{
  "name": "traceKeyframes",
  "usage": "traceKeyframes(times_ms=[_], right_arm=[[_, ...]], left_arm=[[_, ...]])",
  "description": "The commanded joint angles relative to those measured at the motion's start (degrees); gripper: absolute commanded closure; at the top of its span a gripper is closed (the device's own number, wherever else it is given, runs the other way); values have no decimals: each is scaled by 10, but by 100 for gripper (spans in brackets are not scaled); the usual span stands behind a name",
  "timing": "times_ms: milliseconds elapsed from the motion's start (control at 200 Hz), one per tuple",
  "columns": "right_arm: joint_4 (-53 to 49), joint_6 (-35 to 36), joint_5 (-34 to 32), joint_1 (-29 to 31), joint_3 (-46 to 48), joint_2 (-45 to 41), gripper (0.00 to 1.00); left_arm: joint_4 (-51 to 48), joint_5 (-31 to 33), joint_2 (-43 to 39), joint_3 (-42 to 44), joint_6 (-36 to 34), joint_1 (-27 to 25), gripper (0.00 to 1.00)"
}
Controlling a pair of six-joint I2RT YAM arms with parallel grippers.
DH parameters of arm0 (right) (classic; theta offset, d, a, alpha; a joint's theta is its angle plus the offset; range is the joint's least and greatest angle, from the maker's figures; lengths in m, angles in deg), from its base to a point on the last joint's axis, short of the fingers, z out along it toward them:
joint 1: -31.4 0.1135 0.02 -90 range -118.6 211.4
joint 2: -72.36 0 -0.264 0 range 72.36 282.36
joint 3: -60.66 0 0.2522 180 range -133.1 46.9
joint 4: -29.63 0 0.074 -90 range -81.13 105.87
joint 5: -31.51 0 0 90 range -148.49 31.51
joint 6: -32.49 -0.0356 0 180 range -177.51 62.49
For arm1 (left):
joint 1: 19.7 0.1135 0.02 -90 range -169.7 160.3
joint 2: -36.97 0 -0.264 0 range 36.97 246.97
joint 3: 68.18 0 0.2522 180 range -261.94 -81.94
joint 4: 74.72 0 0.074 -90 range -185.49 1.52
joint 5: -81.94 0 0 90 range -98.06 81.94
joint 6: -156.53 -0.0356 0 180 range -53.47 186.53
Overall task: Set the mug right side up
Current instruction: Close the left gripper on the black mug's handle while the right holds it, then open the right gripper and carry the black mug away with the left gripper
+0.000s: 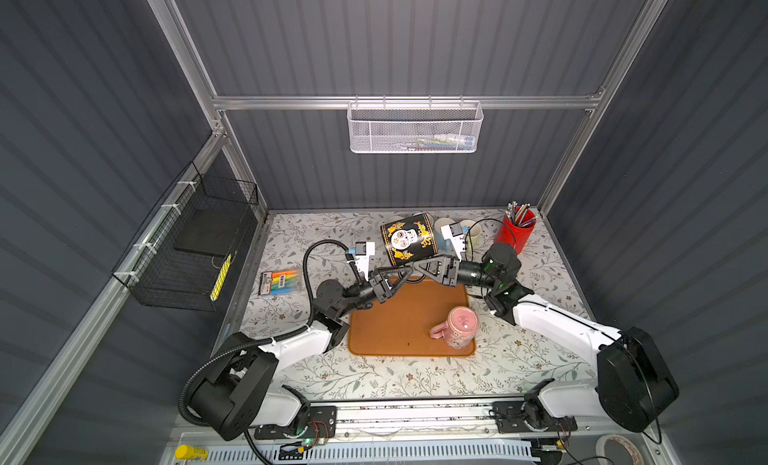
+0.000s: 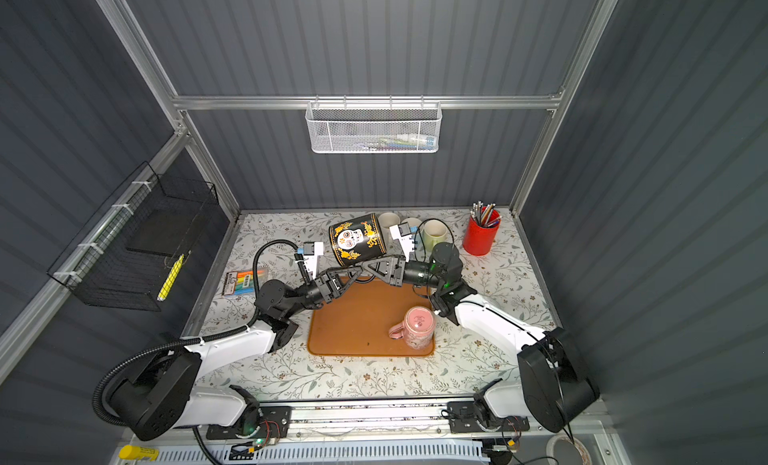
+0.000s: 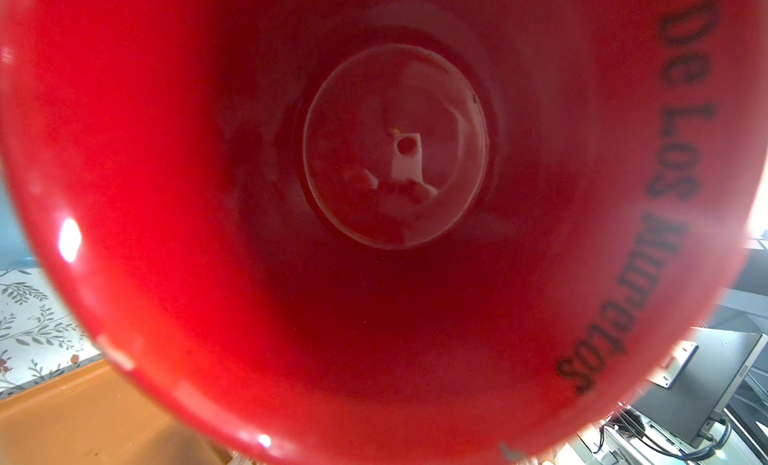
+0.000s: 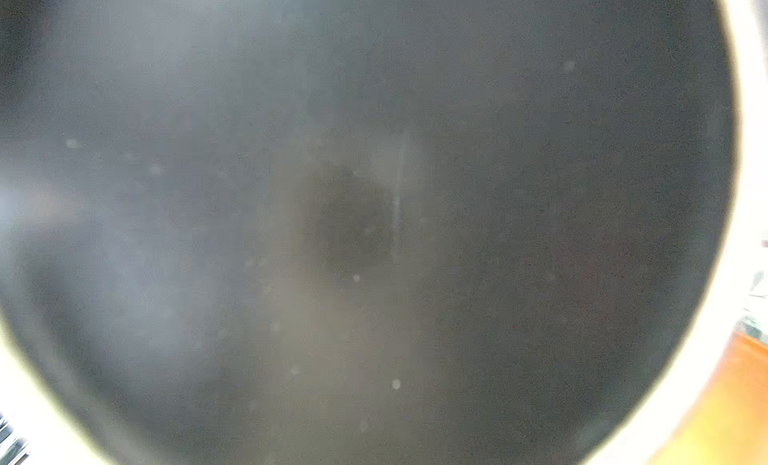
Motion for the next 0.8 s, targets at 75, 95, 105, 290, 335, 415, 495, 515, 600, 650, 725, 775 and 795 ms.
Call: traceKeyframes(times_ms=[75, 95, 105, 290, 335, 415, 495, 515, 600, 650, 725, 775, 795], right_arm=[[23, 12, 31, 9, -7, 6, 83], [21, 13, 31, 9, -6, 8, 81], [21, 14, 31, 8, -6, 7, 80], [18, 24, 31, 8, -2, 13, 58], [20, 24, 31, 8, -2, 16, 56], [28, 21, 33, 8, -2, 20, 55], [30, 20, 33, 8, -2, 24, 53], [30, 20, 33, 8, -2, 24, 52], [26, 24, 31, 8, 0, 24, 48], [19, 29, 28, 7, 1, 25, 47], [16, 33, 25, 5, 7, 24, 46], [15, 35, 22, 3, 12, 23, 45], [14, 37, 21, 3, 14, 23, 45]], left_arm=[[23, 29, -26, -4, -44, 0, 100], [15, 35, -31, -2, -49, 0, 100], [10, 37, -35, 0, -51, 0, 100], [-37, 80, -81, 23, -89, 0, 100], [-40, 89, -88, 28, -93, 0, 100], [-42, 102, -95, 36, -98, 0, 100], [-42, 116, -99, 44, -101, 0, 100], [-43, 121, -101, 45, -102, 0, 100], [-63, 151, -113, 52, -110, 0, 100], [-89, 166, -124, 54, -118, 0, 100], [-111, 187, -139, 59, -131, 0, 100], [-123, 198, -148, 62, -136, 0, 100], [-129, 202, -152, 62, -138, 0, 100]])
